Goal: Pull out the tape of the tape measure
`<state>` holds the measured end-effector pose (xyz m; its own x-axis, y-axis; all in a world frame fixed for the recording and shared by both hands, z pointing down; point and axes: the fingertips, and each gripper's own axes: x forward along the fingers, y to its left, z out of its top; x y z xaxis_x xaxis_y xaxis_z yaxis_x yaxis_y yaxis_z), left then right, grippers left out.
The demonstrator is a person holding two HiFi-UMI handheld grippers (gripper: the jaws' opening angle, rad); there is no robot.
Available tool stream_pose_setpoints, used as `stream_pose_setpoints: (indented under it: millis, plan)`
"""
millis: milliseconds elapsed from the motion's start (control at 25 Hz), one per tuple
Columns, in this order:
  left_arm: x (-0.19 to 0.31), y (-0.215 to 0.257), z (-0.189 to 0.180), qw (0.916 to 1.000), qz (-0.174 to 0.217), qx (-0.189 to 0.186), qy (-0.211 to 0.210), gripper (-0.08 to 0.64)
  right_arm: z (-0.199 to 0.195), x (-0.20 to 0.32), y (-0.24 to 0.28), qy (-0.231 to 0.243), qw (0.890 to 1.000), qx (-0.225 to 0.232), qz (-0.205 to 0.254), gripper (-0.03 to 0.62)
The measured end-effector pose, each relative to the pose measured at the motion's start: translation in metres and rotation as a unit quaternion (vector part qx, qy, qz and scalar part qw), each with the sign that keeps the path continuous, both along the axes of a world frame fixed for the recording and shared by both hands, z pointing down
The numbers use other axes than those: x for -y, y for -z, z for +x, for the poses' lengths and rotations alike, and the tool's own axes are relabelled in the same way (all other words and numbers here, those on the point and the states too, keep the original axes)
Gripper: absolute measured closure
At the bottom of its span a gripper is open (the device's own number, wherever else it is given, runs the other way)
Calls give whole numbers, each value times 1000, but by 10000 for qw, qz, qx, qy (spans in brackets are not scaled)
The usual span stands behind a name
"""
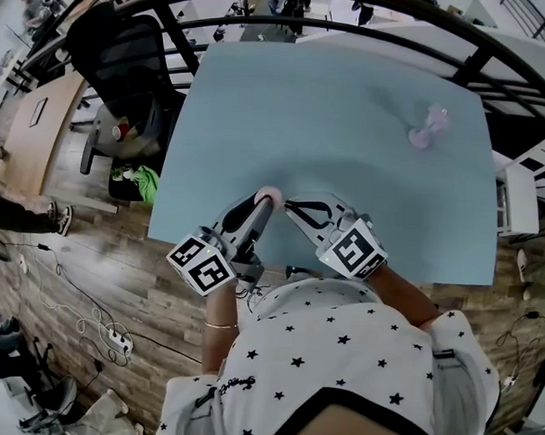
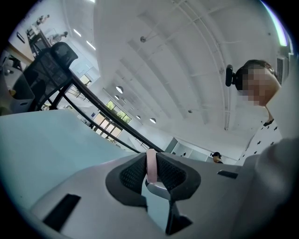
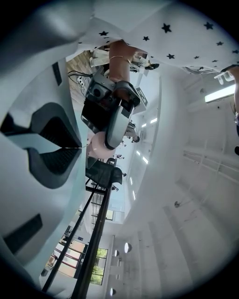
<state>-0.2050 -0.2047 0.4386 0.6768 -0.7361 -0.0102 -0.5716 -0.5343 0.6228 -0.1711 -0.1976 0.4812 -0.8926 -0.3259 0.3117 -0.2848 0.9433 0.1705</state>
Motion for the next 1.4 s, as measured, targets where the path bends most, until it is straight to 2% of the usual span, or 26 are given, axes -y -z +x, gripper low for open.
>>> stream_pose_setpoints:
  millis: [280, 600, 840, 1120, 1400]
  plan:
    - [4, 2, -7, 9999, 40, 11, 128, 474, 11, 10, -6, -211, 9997, -60, -88, 591]
    - [2, 0, 6, 10000, 43, 14, 16, 474, 26, 15, -8, -402, 9991, -118, -61, 591]
    - [5, 0, 12, 10000, 57, -25, -59, 475, 43, 24, -11, -719, 9972, -174, -114, 591]
    - [6, 4, 3, 10000, 75, -31, 56, 475, 68, 37, -13, -1164, 9928, -212, -168, 591]
    - [4, 3, 0, 9999, 101, 3, 108, 475, 77, 40, -18, -1319, 9906, -339, -119, 591]
